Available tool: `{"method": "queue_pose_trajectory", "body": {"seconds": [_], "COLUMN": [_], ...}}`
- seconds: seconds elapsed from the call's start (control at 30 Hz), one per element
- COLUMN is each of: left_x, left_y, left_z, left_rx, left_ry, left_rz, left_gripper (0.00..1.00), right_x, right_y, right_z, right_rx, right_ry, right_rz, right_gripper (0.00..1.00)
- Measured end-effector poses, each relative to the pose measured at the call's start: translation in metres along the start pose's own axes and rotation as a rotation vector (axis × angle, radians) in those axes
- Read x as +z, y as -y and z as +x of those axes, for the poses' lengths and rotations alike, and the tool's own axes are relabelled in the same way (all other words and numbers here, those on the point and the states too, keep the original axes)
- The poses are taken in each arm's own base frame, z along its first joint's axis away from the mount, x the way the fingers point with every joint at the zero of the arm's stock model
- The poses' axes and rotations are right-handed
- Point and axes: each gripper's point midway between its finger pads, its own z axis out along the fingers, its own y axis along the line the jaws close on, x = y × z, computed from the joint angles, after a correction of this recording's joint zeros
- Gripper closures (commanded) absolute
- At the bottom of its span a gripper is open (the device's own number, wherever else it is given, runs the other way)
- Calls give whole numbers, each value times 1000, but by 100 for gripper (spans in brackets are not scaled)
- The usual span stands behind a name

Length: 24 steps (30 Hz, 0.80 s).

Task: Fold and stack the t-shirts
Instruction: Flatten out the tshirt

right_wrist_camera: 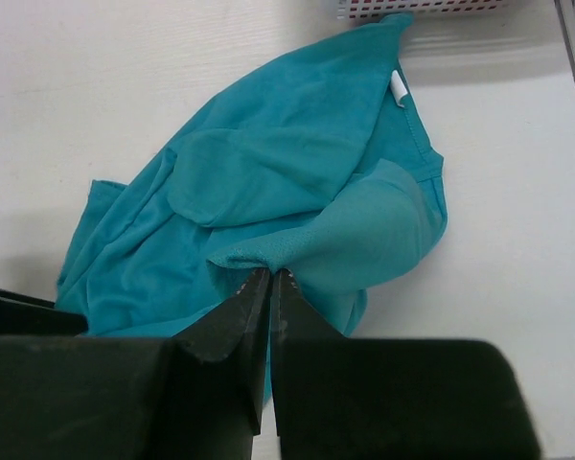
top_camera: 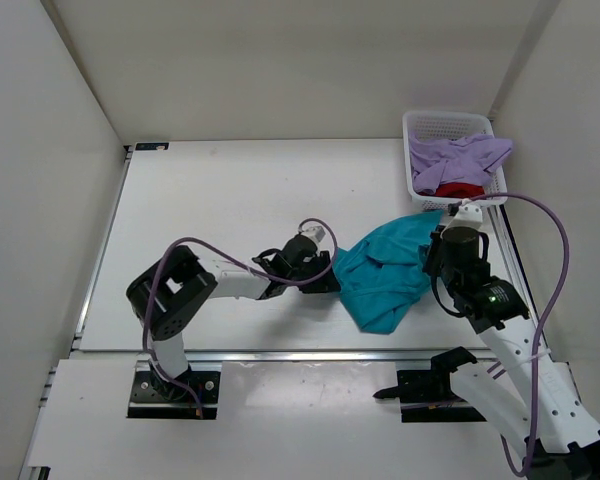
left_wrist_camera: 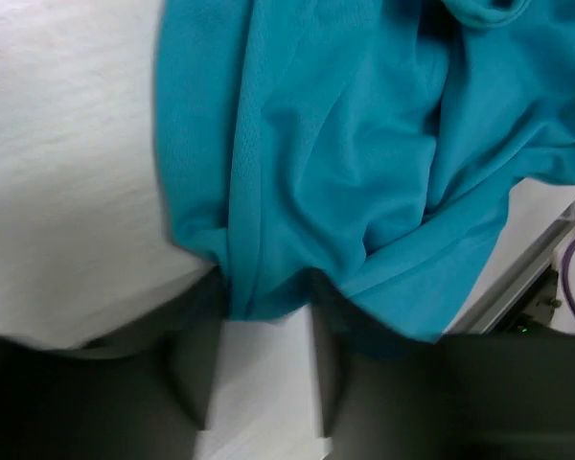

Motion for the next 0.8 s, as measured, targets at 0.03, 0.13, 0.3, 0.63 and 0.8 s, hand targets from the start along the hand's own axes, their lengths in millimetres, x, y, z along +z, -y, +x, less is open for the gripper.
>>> {"method": "queue_pose_trajectory", "body": {"seconds": [0.03, 0.13, 0.3, 0.63, 0.8], "left_x": [4, 13, 7, -177, -274], "left_y": [3, 5, 6, 72, 100], "left_z": [4, 13, -3, -190, -245], "left_rx": [0, -8, -8, 57, 91], "left_ry": [-11, -37, -27, 445, 640], "left_rz": [4, 8, -8, 56, 78], "left_gripper": [69, 100, 100, 100, 100], "right_x": [0, 1, 2, -30, -76], "right_y": [0, -3, -12, -55, -81], "right_z": [1, 2, 6, -76, -161], "right_rx": [0, -2, -19, -85, -38], "right_ry": [0, -2, -23, 111, 311], "right_rz": [-2, -15, -45, -159, -264], "right_gripper": [100, 100, 100, 100, 100]}}
